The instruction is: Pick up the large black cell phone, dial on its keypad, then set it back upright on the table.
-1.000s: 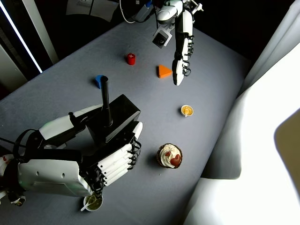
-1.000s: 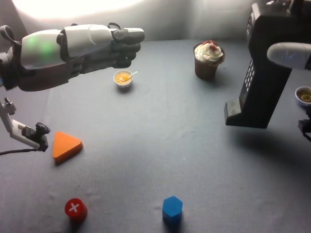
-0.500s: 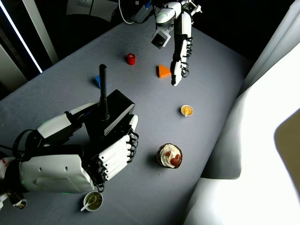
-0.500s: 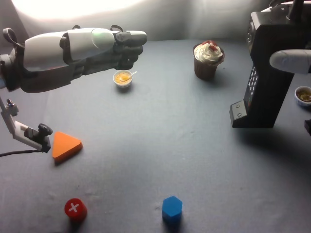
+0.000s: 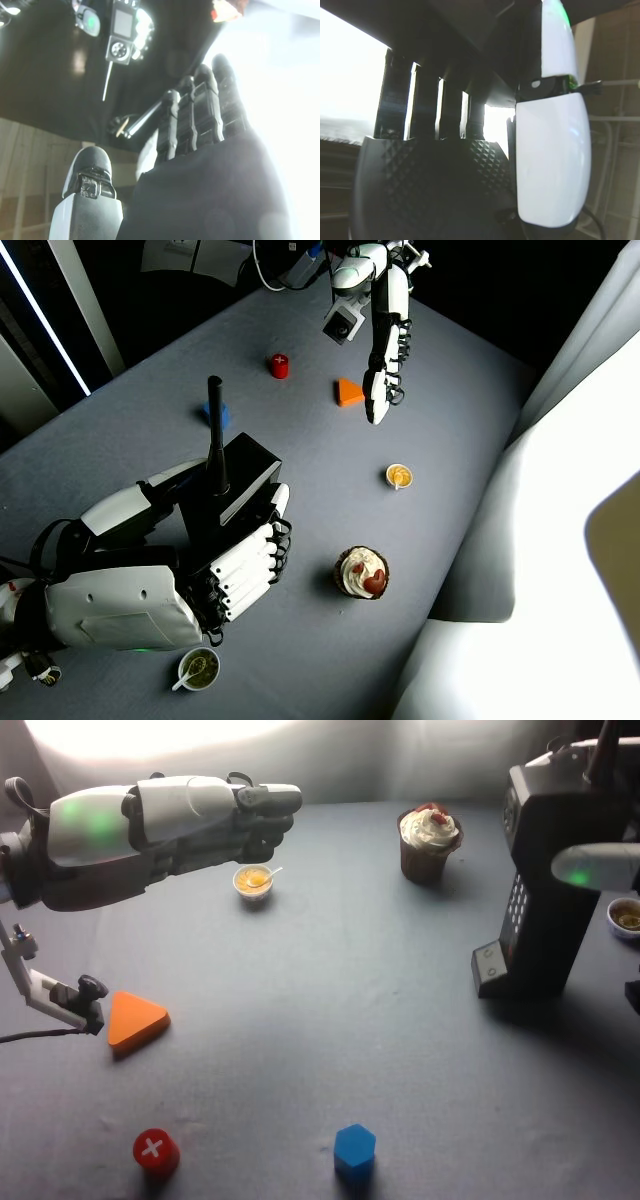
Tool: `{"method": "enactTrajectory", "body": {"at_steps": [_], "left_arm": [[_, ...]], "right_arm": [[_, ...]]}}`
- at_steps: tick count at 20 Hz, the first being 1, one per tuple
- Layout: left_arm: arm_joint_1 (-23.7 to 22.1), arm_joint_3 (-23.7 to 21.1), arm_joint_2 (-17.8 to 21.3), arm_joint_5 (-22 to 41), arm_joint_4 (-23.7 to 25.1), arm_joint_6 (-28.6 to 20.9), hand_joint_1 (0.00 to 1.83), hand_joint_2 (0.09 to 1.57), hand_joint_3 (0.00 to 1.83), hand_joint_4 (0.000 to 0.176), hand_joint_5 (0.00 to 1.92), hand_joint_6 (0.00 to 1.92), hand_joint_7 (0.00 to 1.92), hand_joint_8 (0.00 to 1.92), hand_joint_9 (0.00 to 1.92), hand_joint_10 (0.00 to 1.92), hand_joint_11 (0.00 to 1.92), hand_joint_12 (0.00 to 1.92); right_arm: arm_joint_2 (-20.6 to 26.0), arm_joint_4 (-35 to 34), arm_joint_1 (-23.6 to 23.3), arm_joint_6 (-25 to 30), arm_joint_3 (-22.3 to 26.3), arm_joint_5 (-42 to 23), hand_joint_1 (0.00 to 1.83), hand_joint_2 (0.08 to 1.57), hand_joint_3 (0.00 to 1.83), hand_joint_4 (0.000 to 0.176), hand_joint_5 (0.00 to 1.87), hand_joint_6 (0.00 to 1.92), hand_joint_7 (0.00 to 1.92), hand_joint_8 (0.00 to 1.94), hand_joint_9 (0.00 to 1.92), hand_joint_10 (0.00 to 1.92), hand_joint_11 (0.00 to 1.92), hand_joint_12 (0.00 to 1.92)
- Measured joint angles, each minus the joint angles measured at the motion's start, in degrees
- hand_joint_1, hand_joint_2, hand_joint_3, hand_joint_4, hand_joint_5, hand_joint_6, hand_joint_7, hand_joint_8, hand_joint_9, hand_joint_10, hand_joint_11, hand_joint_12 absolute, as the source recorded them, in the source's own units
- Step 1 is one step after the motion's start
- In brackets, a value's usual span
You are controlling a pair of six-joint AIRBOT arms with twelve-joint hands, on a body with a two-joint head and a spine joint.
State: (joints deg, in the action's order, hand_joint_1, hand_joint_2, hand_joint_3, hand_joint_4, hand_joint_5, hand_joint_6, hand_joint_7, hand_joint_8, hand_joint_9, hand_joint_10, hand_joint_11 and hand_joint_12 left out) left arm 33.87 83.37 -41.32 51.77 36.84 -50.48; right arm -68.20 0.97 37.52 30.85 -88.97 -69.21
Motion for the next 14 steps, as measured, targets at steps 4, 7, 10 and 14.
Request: {"method": "enactTrajectory", "body": {"at_steps": [4,7,10,14], "left_arm": [[0.0,-0.3,0.0,0.1,-0.3,0.0,0.02,1.19,0.00,0.054,0.15,0.00,0.15,0.00,0.13,0.00,0.00,0.32],[0.0,-0.3,0.0,0.1,-0.3,0.0,0.03,1.19,0.00,0.051,0.14,0.00,0.15,0.00,0.13,0.00,0.00,0.32],[0.0,-0.3,0.0,0.1,-0.3,0.0,0.03,1.19,0.00,0.052,0.14,0.00,0.14,0.00,0.13,0.00,0.00,0.34],[0.0,-0.3,0.0,0.1,-0.3,0.0,0.00,1.19,0.00,0.055,0.13,0.00,0.13,0.00,0.11,0.00,0.00,0.31]], "right_arm": [[-0.5,0.5,0.0,0.0,-0.9,-0.6,1.48,1.11,0.00,0.000,0.97,0.89,0.94,0.91,0.89,1.15,0.81,1.62],[-0.6,0.2,0.4,0.0,-1.3,-0.9,1.48,1.12,0.00,0.000,0.96,0.94,0.90,0.97,0.88,1.13,0.79,1.62],[-0.8,0.2,0.6,0.0,-1.4,-1.2,1.48,1.12,0.00,0.000,0.95,0.97,0.93,0.89,0.89,1.14,0.80,1.62],[-1.1,0.3,0.6,0.0,-1.7,-1.8,1.48,1.12,0.00,0.000,0.94,0.97,0.94,0.90,0.87,1.17,0.78,1.64]]}}
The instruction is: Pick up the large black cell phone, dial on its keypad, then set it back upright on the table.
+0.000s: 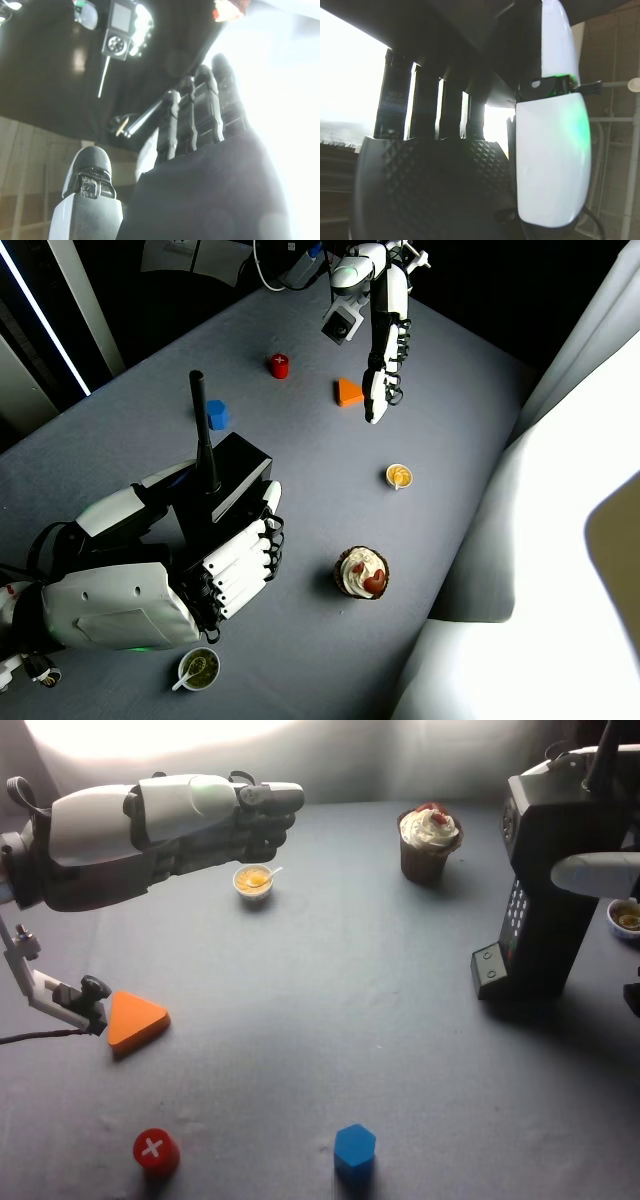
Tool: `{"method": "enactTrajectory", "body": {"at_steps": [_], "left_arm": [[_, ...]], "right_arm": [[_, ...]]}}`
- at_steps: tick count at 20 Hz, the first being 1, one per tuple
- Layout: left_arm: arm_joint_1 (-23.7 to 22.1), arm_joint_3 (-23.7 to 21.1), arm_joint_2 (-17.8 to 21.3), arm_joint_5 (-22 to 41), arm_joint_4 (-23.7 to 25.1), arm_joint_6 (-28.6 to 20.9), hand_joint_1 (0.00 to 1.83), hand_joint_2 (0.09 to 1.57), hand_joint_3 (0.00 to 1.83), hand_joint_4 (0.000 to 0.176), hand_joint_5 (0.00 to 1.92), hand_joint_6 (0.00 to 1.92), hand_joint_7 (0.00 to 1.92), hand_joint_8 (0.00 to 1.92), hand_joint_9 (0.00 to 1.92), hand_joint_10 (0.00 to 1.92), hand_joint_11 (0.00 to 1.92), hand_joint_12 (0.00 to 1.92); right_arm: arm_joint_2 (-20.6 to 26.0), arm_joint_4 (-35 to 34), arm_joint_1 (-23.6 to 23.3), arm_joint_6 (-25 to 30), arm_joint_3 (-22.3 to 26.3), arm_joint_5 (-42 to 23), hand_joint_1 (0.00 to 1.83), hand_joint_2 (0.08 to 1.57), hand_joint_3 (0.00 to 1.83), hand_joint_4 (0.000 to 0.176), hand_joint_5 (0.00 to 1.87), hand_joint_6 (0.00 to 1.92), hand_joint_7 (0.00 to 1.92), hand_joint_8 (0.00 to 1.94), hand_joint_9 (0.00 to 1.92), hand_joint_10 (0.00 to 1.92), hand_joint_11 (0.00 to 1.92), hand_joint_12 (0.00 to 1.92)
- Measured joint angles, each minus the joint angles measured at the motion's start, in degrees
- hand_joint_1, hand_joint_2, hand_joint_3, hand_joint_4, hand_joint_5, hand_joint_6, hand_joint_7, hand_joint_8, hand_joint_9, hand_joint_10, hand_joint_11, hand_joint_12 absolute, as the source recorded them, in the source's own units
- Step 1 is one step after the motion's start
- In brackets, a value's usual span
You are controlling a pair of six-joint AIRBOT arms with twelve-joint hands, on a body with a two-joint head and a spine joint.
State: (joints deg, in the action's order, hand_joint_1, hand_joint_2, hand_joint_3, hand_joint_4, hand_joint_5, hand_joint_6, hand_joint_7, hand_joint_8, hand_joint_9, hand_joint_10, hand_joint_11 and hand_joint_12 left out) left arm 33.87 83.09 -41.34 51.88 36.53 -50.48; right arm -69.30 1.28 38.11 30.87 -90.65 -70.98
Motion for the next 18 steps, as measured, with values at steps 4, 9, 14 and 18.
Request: {"method": "enactTrajectory", "body": {"at_steps": [4,9,14,18], "left_arm": [[0.0,0.0,0.0,0.0,0.0,0.0,0.02,1.19,0.00,0.061,0.14,0.01,0.15,0.01,0.12,0.01,0.00,0.29],[0.0,0.0,0.0,0.0,0.0,0.0,0.00,1.19,0.00,0.067,0.12,0.00,0.13,0.00,0.11,0.00,0.00,0.27],[0.0,0.0,0.0,0.0,0.0,0.0,0.01,1.19,0.00,0.062,0.15,0.01,0.16,0.00,0.13,0.00,0.00,0.31],[0.0,-0.3,0.0,0.0,0.0,0.0,0.06,1.19,0.00,0.058,0.17,0.01,0.16,0.01,0.14,0.01,0.00,0.36]], "right_arm": [[-0.2,0.0,0.4,-0.1,-0.1,-0.8,1.37,1.13,0.00,0.000,0.96,1.00,0.91,0.99,0.85,1.34,0.78,1.37],[-1.1,-0.1,0.4,-0.9,-0.5,-1.2,1.38,1.15,0.00,0.000,0.95,1.01,0.87,1.03,0.81,1.38,0.78,1.46],[-1.2,-0.9,0.9,-1.2,-0.3,-1.6,1.39,1.14,0.00,0.000,0.97,0.95,0.88,1.05,0.83,1.35,0.77,1.48],[-1.2,-1.4,1.5,-1.4,0.2,-2.3,1.39,1.14,0.00,0.000,0.97,0.95,0.85,1.09,0.84,1.33,0.80,1.43]]}}
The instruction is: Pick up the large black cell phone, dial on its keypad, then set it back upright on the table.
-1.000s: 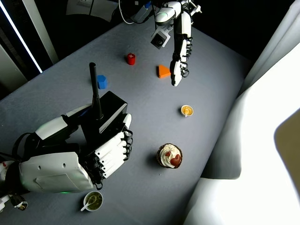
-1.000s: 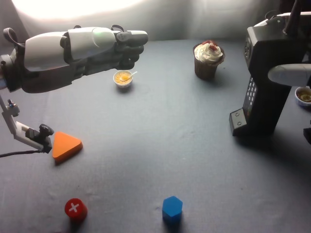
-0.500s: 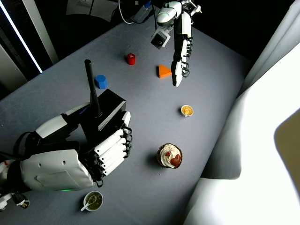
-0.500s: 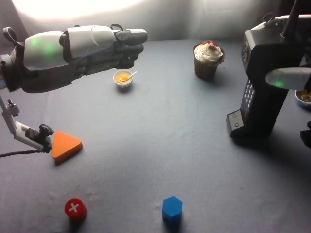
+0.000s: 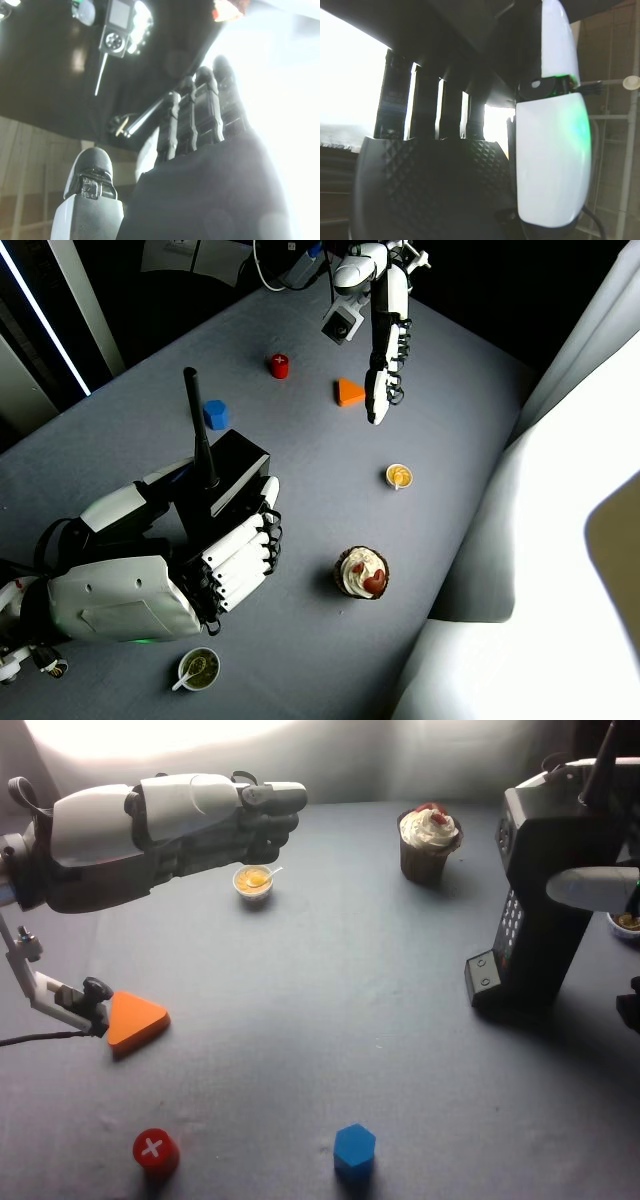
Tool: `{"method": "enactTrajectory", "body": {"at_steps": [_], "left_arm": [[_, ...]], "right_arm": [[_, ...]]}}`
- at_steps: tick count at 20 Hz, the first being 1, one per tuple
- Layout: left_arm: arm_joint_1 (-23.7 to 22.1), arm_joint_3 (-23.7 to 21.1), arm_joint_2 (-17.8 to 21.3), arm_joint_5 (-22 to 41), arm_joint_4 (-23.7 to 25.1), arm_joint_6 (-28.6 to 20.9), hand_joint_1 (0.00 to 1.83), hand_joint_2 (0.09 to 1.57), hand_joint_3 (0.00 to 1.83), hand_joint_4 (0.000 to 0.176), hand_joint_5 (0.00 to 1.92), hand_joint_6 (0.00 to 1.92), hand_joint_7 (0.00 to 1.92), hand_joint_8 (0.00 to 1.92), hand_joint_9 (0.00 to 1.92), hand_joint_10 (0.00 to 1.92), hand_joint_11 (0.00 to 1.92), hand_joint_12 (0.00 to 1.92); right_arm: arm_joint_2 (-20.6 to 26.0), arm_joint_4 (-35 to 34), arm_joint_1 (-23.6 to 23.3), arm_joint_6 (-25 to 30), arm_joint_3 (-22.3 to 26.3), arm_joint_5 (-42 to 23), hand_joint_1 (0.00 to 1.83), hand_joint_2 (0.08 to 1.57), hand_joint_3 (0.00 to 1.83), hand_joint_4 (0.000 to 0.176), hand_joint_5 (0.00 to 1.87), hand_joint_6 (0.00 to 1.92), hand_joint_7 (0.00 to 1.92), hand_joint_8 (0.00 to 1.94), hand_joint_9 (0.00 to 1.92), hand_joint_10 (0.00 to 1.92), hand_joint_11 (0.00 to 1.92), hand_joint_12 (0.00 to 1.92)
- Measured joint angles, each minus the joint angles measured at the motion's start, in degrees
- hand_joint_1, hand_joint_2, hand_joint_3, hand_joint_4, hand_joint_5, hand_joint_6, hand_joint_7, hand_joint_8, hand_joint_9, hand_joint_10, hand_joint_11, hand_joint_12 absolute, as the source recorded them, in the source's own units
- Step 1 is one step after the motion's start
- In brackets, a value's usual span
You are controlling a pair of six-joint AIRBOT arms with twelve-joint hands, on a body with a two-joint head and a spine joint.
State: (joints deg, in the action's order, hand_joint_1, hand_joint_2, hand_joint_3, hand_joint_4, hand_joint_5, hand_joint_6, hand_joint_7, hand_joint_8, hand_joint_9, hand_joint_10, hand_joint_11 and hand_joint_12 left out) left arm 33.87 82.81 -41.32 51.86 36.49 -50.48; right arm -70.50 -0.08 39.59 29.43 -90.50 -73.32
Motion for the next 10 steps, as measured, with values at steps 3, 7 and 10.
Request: {"method": "enactTrajectory", "body": {"at_steps": [3,7,10], "left_arm": [[0.0,0.0,0.0,0.0,-0.1,0.0,0.01,1.20,0.00,0.058,0.13,0.00,0.13,0.00,0.11,0.00,0.00,0.30],[0.0,0.0,0.0,0.0,-0.1,0.0,0.03,1.20,0.00,0.057,0.13,0.00,0.13,0.00,0.12,0.00,0.00,0.30],[0.0,0.0,0.0,0.0,-0.2,0.0,0.03,1.20,0.00,0.061,0.14,0.00,0.13,0.00,0.11,0.00,0.00,0.29]], "right_arm": [[0.0,-0.4,0.5,0.0,0.0,-0.3,1.48,1.13,0.00,0.000,0.96,0.93,0.86,1.03,0.83,1.22,0.79,1.64],[0.0,-0.5,0.6,-0.2,0.3,-0.6,1.48,1.13,0.00,0.000,0.96,0.89,0.87,1.04,0.83,1.25,0.81,1.64],[0.0,-0.4,0.6,-0.2,0.3,-0.6,1.48,1.13,0.00,0.000,0.97,0.86,0.86,1.09,0.82,1.24,0.80,1.63]]}}
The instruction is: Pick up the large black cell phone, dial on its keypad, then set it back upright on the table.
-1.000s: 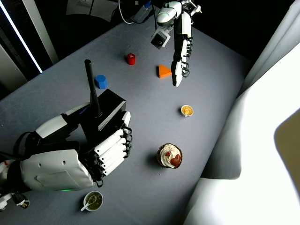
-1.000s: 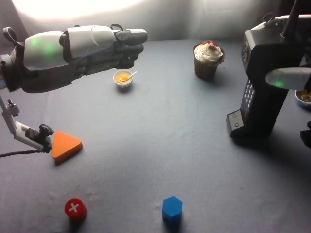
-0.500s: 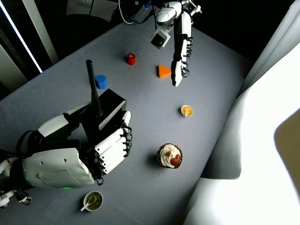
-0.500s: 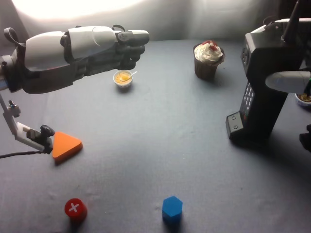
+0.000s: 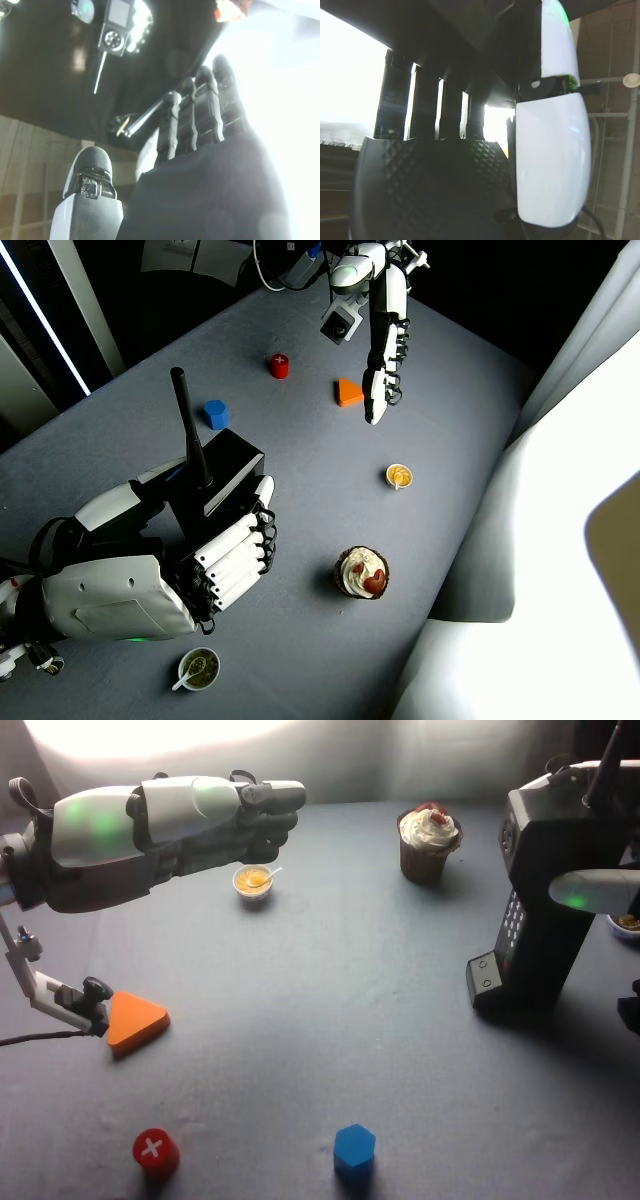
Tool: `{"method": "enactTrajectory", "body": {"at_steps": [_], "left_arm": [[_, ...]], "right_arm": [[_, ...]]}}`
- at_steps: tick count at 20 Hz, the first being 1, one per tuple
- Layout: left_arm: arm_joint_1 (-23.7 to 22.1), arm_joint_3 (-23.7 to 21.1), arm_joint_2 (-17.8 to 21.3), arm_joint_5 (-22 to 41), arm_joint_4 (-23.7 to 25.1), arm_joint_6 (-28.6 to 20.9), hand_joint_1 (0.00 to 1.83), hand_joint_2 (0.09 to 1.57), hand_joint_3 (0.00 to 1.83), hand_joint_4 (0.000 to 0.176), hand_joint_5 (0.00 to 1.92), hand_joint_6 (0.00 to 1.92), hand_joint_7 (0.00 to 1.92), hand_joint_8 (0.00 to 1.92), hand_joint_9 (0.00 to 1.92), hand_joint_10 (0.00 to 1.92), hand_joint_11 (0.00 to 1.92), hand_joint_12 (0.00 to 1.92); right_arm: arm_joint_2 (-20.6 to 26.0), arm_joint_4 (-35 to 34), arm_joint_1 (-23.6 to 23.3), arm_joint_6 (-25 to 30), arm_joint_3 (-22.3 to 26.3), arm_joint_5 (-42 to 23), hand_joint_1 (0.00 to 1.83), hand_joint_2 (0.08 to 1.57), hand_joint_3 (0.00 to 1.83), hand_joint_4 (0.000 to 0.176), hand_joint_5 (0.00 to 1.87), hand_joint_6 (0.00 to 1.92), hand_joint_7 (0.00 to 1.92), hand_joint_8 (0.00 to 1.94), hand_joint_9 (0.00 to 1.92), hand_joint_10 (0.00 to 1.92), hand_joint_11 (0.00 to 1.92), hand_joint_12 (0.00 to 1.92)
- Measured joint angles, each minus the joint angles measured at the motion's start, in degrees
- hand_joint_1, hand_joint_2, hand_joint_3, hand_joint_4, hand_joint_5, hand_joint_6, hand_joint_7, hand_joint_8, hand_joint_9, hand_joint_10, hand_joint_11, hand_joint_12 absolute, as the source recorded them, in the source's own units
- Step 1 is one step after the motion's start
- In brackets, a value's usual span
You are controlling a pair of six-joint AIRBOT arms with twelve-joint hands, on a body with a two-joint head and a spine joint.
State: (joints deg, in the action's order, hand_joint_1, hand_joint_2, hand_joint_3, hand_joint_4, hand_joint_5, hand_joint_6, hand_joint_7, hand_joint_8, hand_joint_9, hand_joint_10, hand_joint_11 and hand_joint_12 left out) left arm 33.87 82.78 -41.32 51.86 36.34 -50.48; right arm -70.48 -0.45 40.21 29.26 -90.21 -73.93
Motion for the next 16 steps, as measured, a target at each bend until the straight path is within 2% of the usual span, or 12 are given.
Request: {"method": "enactTrajectory", "body": {"at_steps": [3,4,5,6,7,8,11,12,13,14,15,16], "left_arm": [[0.0,0.0,0.0,0.0,0.0,0.0,0.08,1.19,0.00,0.052,0.16,0.00,0.16,0.00,0.13,0.00,0.00,0.36],[0.0,0.0,0.0,0.0,0.0,0.0,0.06,1.19,0.00,0.056,0.15,0.00,0.15,0.00,0.12,0.00,0.00,0.30],[0.0,0.0,0.0,0.0,0.0,0.0,0.05,1.20,0.00,0.058,0.14,0.00,0.13,0.00,0.11,0.00,0.00,0.28],[0.2,0.0,0.0,0.1,-0.3,0.0,0.04,1.20,0.00,0.059,0.13,0.00,0.12,0.00,0.10,0.00,0.00,0.25],[0.3,-0.1,0.0,0.0,-0.3,0.0,0.03,1.20,0.00,0.060,0.13,0.00,0.12,0.00,0.10,0.00,0.00,0.25],[0.3,-0.1,0.0,0.0,-0.2,0.0,0.04,1.20,0.00,0.061,0.14,0.00,0.13,0.00,0.11,0.00,0.00,0.28],[0.3,-0.1,0.0,0.0,-0.4,0.0,0.05,1.19,0.00,0.058,0.14,0.00,0.15,0.00,0.13,0.00,0.00,0.34],[0.3,-0.1,0.0,0.0,-0.4,0.0,0.05,1.19,0.00,0.058,0.14,0.00,0.15,0.00,0.13,0.00,0.00,0.34],[0.3,-0.1,0.0,0.0,-0.4,0.0,0.05,1.20,0.00,0.056,0.15,0.00,0.14,0.00,0.12,0.00,0.00,0.32],[0.3,-0.1,0.0,0.0,-0.4,0.0,0.04,1.19,0.00,0.059,0.15,0.00,0.14,0.00,0.12,0.00,0.00,0.32],[0.3,-0.1,0.0,0.0,-0.4,0.0,0.04,1.19,0.00,0.059,0.15,0.00,0.14,0.00,0.12,0.00,0.00,0.32],[0.3,-0.1,0.0,0.0,-0.4,0.0,0.04,1.20,0.00,0.058,0.14,0.00,0.13,0.00,0.11,0.00,0.00,0.30]], "right_arm": [[0.0,0.1,0.0,0.0,0.0,0.0,1.48,1.13,0.00,0.000,0.94,0.95,0.91,0.97,0.83,1.23,0.79,1.64],[0.0,0.2,0.0,0.0,-0.1,0.0,1.39,1.13,0.00,0.000,0.94,1.01,0.95,0.93,0.84,1.32,0.75,1.45],[0.0,0.3,0.0,0.0,-0.2,-0.1,1.38,1.12,0.00,0.000,0.95,1.00,0.98,0.90,0.86,1.31,0.77,1.36],[0.0,0.5,0.0,0.0,-0.2,-0.2,1.46,1.12,0.00,0.000,0.94,0.94,0.94,0.94,0.85,1.21,0.80,1.57],[0.0,0.8,0.0,0.0,-0.3,-0.4,1.39,1.13,0.00,0.000,0.95,0.95,0.94,0.99,0.85,1.30,0.76,1.39],[0.0,0.9,0.0,0.1,-0.4,-0.4,1.37,1.13,0.00,0.000,0.93,0.97,0.94,1.01,0.85,1.32,0.75,1.32],[0.2,1.0,0.0,0.0,-0.2,-0.4,1.36,1.15,0.00,0.000,0.82,1.14,0.95,0.99,0.85,1.32,0.68,1.31],[0.2,1.1,0.0,0.0,-0.2,-0.4,1.36,1.15,0.00,0.000,0.82,1.14,0.95,0.99,0.85,1.32,0.68,1.31],[0.2,1.1,0.0,0.0,-0.2,-0.4,1.23,1.16,0.00,0.000,0.86,1.20,0.91,1.04,0.84,0.84,0.67,1.27],[0.2,1.1,0.0,0.0,-0.3,-0.4,1.16,1.16,0.00,0.000,0.87,1.14,0.83,0.49,0.85,0.60,0.63,1.23],[0.2,1.2,0.0,0.1,-0.3,-0.4,1.16,1.16,0.00,0.000,0.87,1.14,0.83,0.49,0.85,0.60,0.63,1.23],[0.2,1.4,0.0,0.1,-0.3,-0.4,1.15,1.15,0.00,0.000,0.88,1.11,0.83,0.19,0.88,0.42,0.64,1.14]]}}
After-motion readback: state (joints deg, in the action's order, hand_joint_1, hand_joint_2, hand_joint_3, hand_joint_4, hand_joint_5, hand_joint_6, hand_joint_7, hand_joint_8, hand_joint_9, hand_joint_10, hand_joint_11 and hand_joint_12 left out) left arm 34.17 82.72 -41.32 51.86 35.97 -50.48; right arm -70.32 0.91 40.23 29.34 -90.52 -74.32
